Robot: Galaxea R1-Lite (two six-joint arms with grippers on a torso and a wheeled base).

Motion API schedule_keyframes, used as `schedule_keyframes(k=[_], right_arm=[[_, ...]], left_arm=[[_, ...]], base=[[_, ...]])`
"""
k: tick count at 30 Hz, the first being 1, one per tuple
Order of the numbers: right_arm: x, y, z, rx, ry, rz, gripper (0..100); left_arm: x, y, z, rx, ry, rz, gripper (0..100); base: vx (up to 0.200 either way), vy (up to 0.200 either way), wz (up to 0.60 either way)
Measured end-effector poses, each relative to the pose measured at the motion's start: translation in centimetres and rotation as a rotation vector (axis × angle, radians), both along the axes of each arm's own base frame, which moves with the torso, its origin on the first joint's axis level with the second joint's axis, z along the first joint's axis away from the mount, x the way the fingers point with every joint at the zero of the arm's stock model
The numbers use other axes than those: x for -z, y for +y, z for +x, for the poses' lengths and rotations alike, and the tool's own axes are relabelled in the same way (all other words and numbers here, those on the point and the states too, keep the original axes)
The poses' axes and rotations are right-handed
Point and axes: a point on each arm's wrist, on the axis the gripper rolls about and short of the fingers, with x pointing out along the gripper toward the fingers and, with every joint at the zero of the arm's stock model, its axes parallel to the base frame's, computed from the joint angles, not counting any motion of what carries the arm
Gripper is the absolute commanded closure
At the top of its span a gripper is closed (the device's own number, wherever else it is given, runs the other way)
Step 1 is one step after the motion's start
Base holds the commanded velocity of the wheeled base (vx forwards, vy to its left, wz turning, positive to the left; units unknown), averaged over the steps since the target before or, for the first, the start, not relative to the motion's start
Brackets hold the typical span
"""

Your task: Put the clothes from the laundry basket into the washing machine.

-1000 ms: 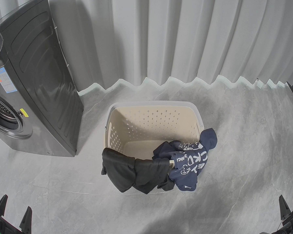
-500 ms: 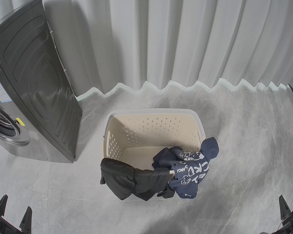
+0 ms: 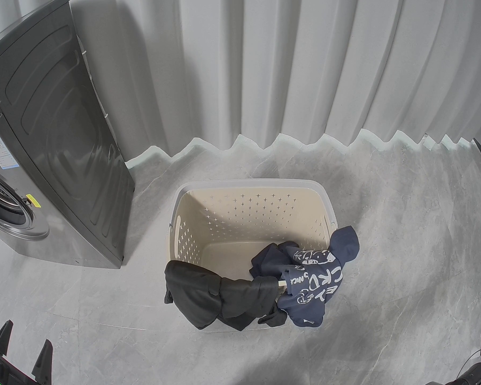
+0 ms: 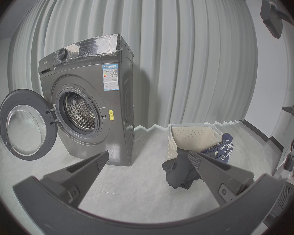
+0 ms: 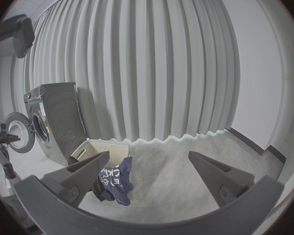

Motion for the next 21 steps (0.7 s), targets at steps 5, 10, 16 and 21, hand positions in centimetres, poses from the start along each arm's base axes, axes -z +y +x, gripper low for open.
schedule_keyframes(k=[5,10,16,21], right_arm=[[-2.0,0.1,2.5,-0.051,0.109,0.035,0],[-2.5,0.4,6.3,-0.103,0.251,0.069,0],[-1.6,1.2,11.2,-0.154,0.377,0.090,0],[0.3,2.1,14.7,-0.189,0.488,0.098,0]], left_arm=[[0.0,0.0,0.0,0.000,0.000,-0.001,0],[0.0,0.0,0.0,0.000,0.000,-0.002,0],[0.0,0.0,0.0,-0.001,0.000,-0.002,0],[0.0,0.0,0.0,-0.001,0.000,-0.001,0]], base=[[0.000,0.000,0.00],[0.000,0.000,0.00],[0.000,0.000,0.00],[0.000,0.000,0.00]])
